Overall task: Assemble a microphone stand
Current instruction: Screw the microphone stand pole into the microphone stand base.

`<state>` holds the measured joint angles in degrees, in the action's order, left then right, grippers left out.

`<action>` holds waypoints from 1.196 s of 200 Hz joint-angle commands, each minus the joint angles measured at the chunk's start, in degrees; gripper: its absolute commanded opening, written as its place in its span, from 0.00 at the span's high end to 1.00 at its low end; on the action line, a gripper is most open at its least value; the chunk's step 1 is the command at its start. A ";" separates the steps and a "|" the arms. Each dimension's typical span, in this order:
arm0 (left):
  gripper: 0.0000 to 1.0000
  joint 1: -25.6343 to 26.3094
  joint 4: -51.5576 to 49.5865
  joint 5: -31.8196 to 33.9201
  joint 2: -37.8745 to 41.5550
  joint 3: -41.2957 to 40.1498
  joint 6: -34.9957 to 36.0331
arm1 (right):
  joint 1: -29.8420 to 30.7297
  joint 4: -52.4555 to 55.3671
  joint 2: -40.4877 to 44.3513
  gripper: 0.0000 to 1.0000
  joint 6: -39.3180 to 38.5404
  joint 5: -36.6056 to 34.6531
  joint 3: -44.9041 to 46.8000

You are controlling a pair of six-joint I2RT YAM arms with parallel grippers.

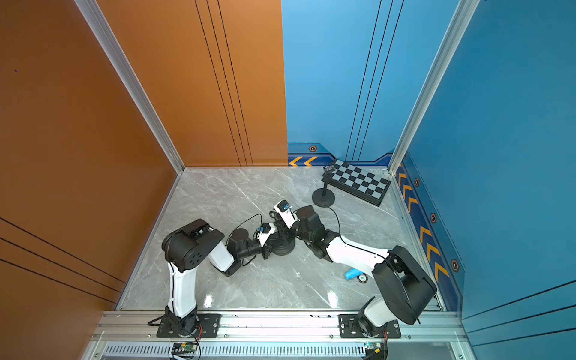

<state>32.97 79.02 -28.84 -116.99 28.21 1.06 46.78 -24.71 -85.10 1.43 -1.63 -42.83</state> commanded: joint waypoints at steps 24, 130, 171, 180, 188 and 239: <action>0.82 0.51 -8.18 6.68 -1.75 -1.25 -0.37 | 13.15 -0.29 -6.38 1.00 19.62 -48.53 -1.28; 0.86 0.69 -8.18 0.55 -2.23 -0.67 2.08 | -5.56 12.68 2.97 0.47 -8.90 24.57 -1.38; 0.85 0.68 -8.18 -5.76 -2.97 -0.09 3.35 | -12.25 17.37 2.28 0.48 -15.41 37.83 -2.87; 0.85 0.67 -8.20 -6.84 -3.28 0.22 3.33 | -13.15 19.00 1.41 0.49 -17.03 39.79 -4.01; 0.85 0.69 -8.21 -7.35 -3.57 0.40 3.43 | -13.80 19.87 0.65 0.50 -17.88 40.66 -4.89; 0.85 0.35 -8.18 -8.46 -4.30 0.70 3.14 | -17.19 20.46 -1.65 0.53 -20.32 42.68 -7.95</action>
<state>33.17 78.85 -32.82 -118.15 29.78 3.68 30.68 -6.81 -86.04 -16.25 37.43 -48.47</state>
